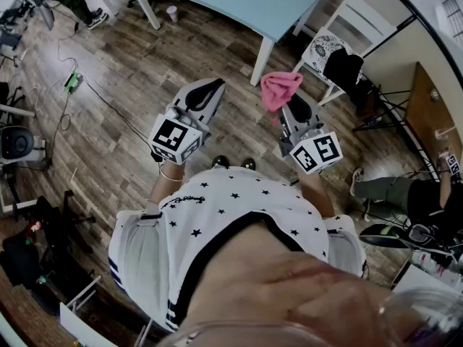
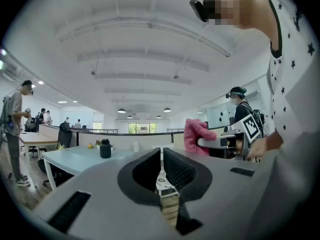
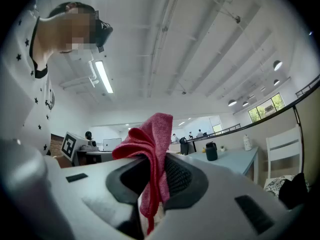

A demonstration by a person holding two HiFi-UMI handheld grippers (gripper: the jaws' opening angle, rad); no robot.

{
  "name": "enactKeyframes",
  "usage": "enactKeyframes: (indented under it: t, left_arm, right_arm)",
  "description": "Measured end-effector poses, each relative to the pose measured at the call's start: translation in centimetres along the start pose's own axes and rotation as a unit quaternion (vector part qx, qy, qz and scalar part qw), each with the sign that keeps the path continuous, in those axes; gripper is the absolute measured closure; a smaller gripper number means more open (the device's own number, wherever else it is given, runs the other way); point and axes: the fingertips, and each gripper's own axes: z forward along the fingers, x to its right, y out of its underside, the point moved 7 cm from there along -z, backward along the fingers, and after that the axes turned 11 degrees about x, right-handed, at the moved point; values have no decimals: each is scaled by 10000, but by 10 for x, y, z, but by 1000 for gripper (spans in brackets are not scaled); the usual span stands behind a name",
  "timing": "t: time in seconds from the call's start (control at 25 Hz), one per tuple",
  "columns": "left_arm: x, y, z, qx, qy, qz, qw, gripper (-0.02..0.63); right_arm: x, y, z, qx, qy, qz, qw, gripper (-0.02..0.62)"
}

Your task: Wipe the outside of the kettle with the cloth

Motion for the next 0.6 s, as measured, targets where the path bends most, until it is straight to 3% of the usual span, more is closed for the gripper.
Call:
enactKeyframes:
  t: [0.4, 0.6]
  left_arm:
    - [6, 0, 2, -91, -25, 11, 10000, 566]
    - [9, 1, 4, -125, -80, 34, 9999, 566]
  right_arm:
    - [7, -3, -8, 73, 67, 80, 9999, 526]
    - [15, -3, -13, 291, 163, 395, 9987, 526]
